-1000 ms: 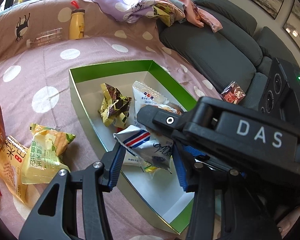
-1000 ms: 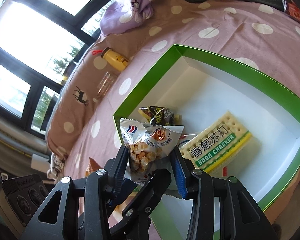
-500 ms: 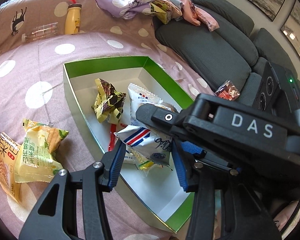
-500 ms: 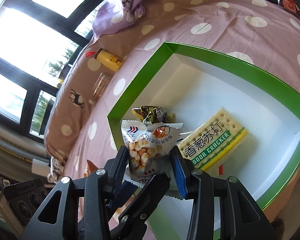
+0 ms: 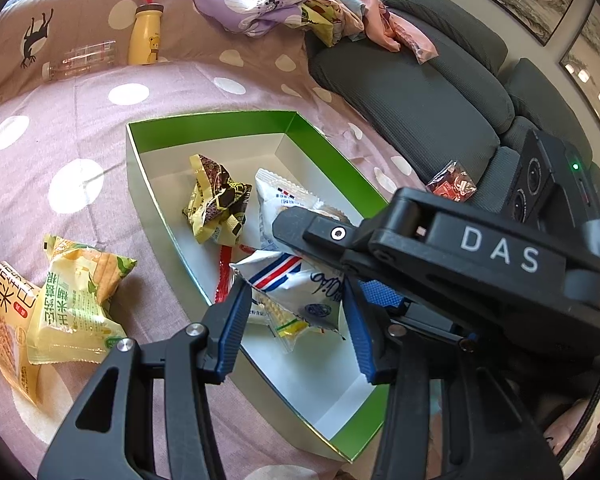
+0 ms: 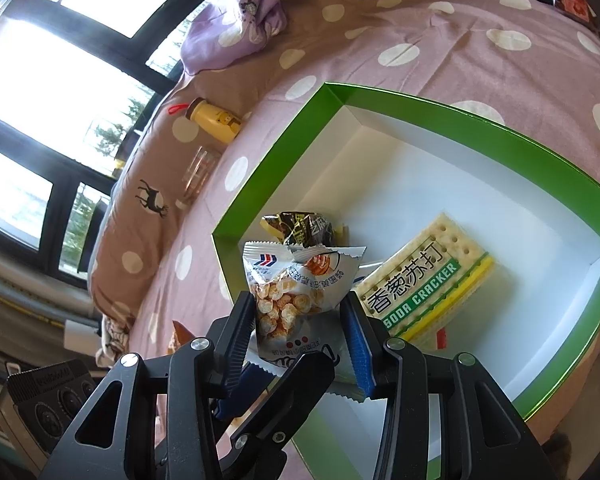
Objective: Organize snacks
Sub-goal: 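Lower the peanut bag into the box and open the right gripper, then withdraw the right gripper from the box toward the remaining snacks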
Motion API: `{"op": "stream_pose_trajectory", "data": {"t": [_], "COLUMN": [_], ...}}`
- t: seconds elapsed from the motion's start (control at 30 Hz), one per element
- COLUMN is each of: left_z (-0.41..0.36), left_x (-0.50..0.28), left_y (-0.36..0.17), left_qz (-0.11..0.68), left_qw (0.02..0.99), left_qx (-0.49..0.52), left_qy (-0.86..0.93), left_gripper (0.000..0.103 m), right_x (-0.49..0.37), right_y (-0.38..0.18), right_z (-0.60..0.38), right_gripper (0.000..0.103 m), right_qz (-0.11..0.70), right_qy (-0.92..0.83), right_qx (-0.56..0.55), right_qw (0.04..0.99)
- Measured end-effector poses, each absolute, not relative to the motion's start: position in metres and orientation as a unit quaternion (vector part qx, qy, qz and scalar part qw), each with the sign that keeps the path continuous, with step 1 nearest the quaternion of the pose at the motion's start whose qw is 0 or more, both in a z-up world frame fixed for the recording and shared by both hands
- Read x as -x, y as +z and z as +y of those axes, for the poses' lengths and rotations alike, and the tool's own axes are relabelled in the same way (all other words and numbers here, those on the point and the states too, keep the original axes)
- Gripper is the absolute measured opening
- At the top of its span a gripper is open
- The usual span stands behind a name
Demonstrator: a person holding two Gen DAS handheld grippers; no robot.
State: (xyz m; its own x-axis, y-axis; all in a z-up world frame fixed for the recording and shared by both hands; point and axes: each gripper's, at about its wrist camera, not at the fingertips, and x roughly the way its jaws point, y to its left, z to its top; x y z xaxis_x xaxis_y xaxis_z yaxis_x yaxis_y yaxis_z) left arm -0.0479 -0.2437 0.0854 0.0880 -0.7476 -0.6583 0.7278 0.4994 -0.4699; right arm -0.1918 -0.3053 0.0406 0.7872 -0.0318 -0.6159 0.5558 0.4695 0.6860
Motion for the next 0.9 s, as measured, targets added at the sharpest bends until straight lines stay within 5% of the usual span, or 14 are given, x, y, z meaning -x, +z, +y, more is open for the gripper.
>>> {"op": "stream_pose_trajectory", "data": {"t": [0.47, 0.9], "left_z": [-0.213, -0.087], "left_x": [0.046, 0.01], "left_y": [0.107, 0.128], "left_qz": [0.428, 0.379], "left_qw": [0.767, 0.87], "left_qx": [0.013, 0.088], "left_qy": [-0.478, -0.302], "left_gripper": [0.05, 0.076], "right_x": [0.202, 0.179], "right_y": [0.057, 0.084], "right_z": [-0.301, -0.256], "right_gripper": [0.047, 0.08], "right_qz": [0.236, 0.213], "right_qy": [-0.231, -0.173], "right_qx": [-0.449, -0.383], "right_qw": [0.83, 0.882]}}
